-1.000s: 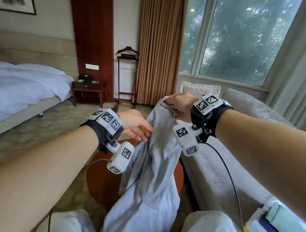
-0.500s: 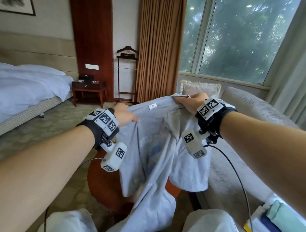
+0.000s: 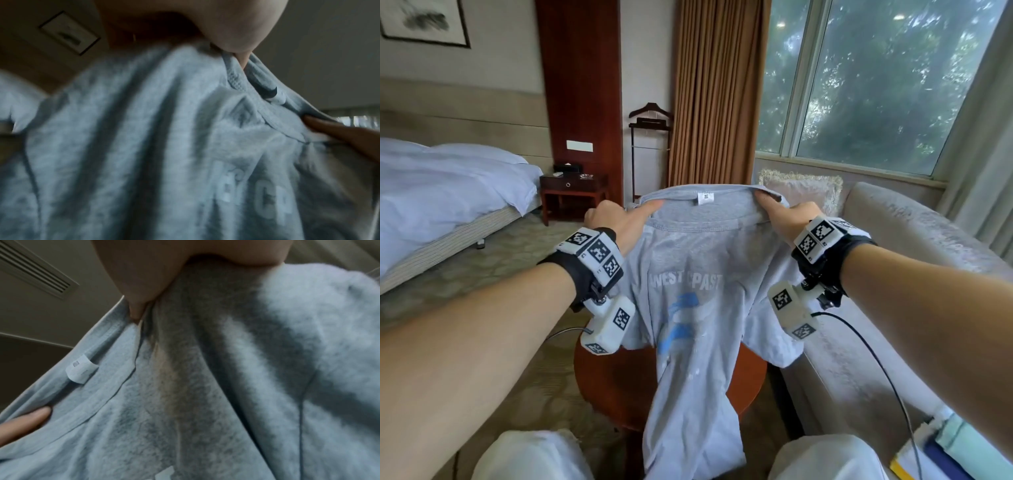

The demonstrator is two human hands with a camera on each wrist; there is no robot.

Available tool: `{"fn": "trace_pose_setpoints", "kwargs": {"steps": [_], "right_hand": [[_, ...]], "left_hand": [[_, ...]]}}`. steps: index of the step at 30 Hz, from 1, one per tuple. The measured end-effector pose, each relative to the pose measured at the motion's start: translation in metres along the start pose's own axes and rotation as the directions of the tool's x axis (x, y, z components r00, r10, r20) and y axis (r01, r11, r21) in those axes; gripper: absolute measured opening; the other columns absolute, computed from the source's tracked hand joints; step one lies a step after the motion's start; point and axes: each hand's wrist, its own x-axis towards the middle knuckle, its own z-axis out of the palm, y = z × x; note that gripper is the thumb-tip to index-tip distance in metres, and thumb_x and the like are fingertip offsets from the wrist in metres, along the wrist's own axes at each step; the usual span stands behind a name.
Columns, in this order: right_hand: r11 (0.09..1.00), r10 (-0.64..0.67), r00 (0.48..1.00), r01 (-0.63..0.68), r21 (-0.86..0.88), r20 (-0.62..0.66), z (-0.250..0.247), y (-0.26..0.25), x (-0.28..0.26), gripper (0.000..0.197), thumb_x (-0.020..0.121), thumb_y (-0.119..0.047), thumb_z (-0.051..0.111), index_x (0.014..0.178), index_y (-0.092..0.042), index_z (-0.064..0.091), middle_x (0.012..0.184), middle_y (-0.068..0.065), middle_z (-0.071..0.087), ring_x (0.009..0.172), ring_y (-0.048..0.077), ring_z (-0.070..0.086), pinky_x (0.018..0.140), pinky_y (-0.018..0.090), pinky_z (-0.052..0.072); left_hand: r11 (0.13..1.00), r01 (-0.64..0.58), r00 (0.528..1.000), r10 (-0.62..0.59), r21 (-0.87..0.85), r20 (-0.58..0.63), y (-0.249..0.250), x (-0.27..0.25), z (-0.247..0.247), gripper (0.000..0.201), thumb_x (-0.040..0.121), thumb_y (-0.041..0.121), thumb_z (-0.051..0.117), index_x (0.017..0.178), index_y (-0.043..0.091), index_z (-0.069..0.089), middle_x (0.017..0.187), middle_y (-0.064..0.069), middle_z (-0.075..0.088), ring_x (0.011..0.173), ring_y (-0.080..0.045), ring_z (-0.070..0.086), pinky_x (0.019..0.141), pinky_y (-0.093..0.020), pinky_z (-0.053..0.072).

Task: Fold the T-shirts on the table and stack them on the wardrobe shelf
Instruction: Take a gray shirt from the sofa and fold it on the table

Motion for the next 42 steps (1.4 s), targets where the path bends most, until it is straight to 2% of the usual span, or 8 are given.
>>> {"fn": "trace_pose_setpoints", "kwargs": {"steps": [6, 11, 15, 21, 28, 30, 34, 42], "right_hand": [[0.99, -0.001, 0.998, -0.009, 0.143, 0.069, -0.01, -0.001, -0.019, 0.077, 0.067, -0.073, 0.062, 0.117, -0.015, 0.061, 0.107, 0.008, 0.062, 0.093, 0.03, 0.06, 0.095, 0.042, 0.047], [0.983, -0.057, 0.998, 0.05, 0.174, 0.034, -0.026, -0.02, -0.04, 0.088, 0.06, -0.076, 0.059, 0.123, -0.015, 0.061, 0.11, 0.006, 0.065, 0.092, 0.028, 0.062, 0.094, 0.042, 0.048], [0.978, -0.082, 0.997, 0.078, 0.195, 0.012, -0.044, -0.028, -0.049, 0.067, 0.056, -0.074, 0.063, 0.092, -0.018, 0.064, 0.093, 0.002, 0.067, 0.083, 0.026, 0.064, 0.089, 0.041, 0.051], [0.982, -0.071, 0.997, 0.069, 0.176, 0.003, -0.059, -0.021, -0.052, 0.039, 0.064, -0.056, 0.07, 0.071, -0.018, 0.067, 0.082, 0.003, 0.067, 0.08, 0.024, 0.063, 0.083, 0.039, 0.053], [0.984, 0.008, 0.998, -0.019, 0.176, 0.061, -0.046, -0.008, -0.046, 0.031, 0.06, -0.042, 0.08, 0.064, -0.013, 0.068, 0.069, 0.006, 0.069, 0.072, 0.026, 0.065, 0.077, 0.039, 0.056], [0.99, 0.022, 0.997, -0.032, 0.14, 0.073, -0.035, -0.003, -0.04, 0.034, 0.063, -0.046, 0.079, 0.066, -0.015, 0.066, 0.07, 0.005, 0.066, 0.07, 0.024, 0.064, 0.076, 0.035, 0.055], [0.984, 0.087, 0.987, -0.107, 0.142, 0.135, 0.002, 0.017, -0.001, 0.062, 0.029, -0.058, 0.082, 0.076, -0.017, 0.078, 0.077, 0.002, 0.075, 0.075, 0.027, 0.071, 0.079, 0.038, 0.058], [0.992, 0.11, 0.943, -0.124, 0.025, 0.313, 0.086, 0.044, 0.058, 0.039, 0.047, -0.042, 0.073, 0.077, -0.017, 0.077, 0.084, 0.006, 0.071, 0.087, 0.03, 0.068, 0.075, 0.034, 0.056]], "left_hand": [[0.972, -0.148, 0.989, 0.151, 0.181, 0.001, 0.014, -0.023, -0.041, 0.095, 0.041, 0.1, 0.038, 0.066, 0.011, 0.059, 0.087, -0.016, 0.066, 0.084, -0.035, 0.061, 0.08, -0.044, 0.053], [0.965, -0.192, 0.981, 0.196, 0.181, -0.005, 0.038, -0.041, -0.07, 0.089, 0.045, 0.096, 0.049, 0.071, 0.011, 0.061, 0.083, -0.01, 0.066, 0.08, -0.03, 0.06, 0.064, -0.034, 0.042], [0.962, -0.212, 0.976, 0.216, 0.172, -0.003, 0.051, -0.055, -0.09, 0.08, 0.056, 0.091, 0.054, 0.06, 0.012, 0.052, 0.074, -0.006, 0.062, 0.077, -0.027, 0.058, 0.064, -0.033, 0.038], [0.973, -0.189, 0.982, 0.185, 0.135, 0.043, 0.048, -0.064, -0.106, 0.091, 0.068, 0.085, 0.049, 0.125, 0.016, 0.063, 0.126, -0.01, 0.06, 0.093, -0.026, 0.049, 0.082, -0.037, 0.039], [0.938, -0.203, 0.955, 0.127, 0.279, 0.268, 0.028, -0.052, -0.089, 0.041, 0.05, 0.045, 0.058, 0.071, 0.01, 0.065, 0.085, -0.009, 0.063, 0.076, -0.026, 0.055, 0.075, -0.037, 0.046], [0.946, -0.18, 0.947, 0.092, 0.268, 0.309, 0.02, -0.042, -0.08, 0.04, 0.047, 0.039, 0.057, 0.072, 0.01, 0.066, 0.083, -0.008, 0.061, 0.071, -0.024, 0.053, 0.066, -0.032, 0.04], [0.941, -0.127, 0.957, 0.033, 0.314, 0.289, -0.001, -0.006, -0.056, 0.026, 0.074, 0.025, 0.066, 0.089, 0.005, 0.07, 0.093, -0.012, 0.061, 0.08, -0.027, 0.054, 0.064, -0.029, 0.038], [0.954, -0.179, 0.964, 0.121, 0.242, 0.237, -0.081, 0.075, 0.008, 0.044, 0.092, 0.037, 0.06, 0.058, 0.011, 0.051, 0.06, -0.006, 0.05, 0.067, -0.026, 0.051, 0.062, -0.032, 0.038]]}}
